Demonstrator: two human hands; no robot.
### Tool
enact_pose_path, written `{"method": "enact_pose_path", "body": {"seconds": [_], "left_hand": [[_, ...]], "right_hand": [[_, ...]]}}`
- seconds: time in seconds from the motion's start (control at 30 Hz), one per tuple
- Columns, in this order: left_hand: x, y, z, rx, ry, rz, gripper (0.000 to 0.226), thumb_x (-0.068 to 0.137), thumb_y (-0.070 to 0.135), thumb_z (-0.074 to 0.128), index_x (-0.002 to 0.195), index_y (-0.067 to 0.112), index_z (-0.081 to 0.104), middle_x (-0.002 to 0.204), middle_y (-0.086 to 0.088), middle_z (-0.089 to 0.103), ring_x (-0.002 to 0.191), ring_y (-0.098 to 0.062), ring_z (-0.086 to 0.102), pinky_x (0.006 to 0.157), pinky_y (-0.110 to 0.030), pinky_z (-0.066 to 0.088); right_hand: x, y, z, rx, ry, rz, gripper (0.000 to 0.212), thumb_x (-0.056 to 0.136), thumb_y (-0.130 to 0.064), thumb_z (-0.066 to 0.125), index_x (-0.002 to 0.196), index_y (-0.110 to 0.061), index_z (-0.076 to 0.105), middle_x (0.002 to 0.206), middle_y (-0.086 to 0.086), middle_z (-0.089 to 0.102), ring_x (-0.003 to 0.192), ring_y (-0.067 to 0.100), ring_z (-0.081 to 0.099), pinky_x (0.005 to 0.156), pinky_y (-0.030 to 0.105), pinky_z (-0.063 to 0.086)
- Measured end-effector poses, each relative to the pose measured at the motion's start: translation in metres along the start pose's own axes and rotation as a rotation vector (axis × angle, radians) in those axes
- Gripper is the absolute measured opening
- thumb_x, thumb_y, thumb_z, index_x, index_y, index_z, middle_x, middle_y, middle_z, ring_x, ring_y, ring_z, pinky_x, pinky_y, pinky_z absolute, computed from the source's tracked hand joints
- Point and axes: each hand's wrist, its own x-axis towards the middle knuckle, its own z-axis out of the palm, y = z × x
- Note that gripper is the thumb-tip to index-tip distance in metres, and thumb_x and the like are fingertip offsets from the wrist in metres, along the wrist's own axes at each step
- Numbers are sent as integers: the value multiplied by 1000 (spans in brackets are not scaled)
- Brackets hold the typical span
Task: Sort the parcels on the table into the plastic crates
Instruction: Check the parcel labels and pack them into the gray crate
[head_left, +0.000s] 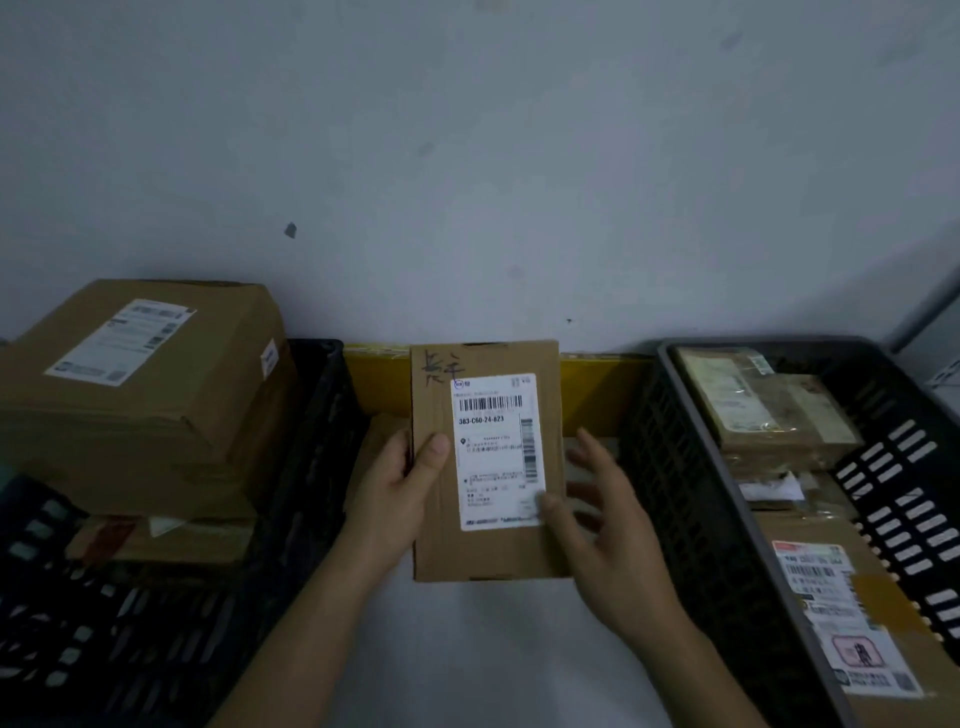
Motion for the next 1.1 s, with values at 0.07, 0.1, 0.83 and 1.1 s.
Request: {"method": "enact_pose_path", "body": {"seconds": [0.07, 0.1, 0.83, 1.1], "left_hand": [[-2, -3, 10, -44, 23, 3, 26, 105, 42, 58, 131, 45, 63, 117, 14, 79, 108, -10, 75, 92, -39, 62], [-4, -2, 14, -41, 16, 16, 27, 108, 40, 54, 133, 51, 58, 117, 20, 77, 108, -6, 75, 85, -30, 62], [-31, 16, 164, 313, -366, 183, 67, 108, 52, 47, 168, 38, 20, 168, 16, 32, 146, -2, 42, 114, -21, 40], [-48, -7, 259, 764, -368, 386, 68, 108, 57, 44, 167, 29, 26, 168, 7, 25, 153, -17, 29, 116, -30, 33]], "right_hand": [[-7, -4, 9, 25, -30, -19, 59, 108, -41, 58, 157, -57, 30, 146, -35, 56, 129, -6, 60, 102, 29, 58], [-9, -5, 12, 22, -25, -30, 58, 111, -35, 55, 159, -54, 30, 147, -35, 56, 132, -6, 58, 105, 26, 55], [-80, 3, -181, -289, 232, 151, 61, 111, -28, 53, 158, -63, 35, 147, -38, 53, 134, -1, 59, 104, 35, 59], [-73, 63, -364, -544, 310, 354, 61, 114, -25, 49, 164, -53, 29, 148, -3, 58, 120, 23, 58, 91, 38, 45]]}}
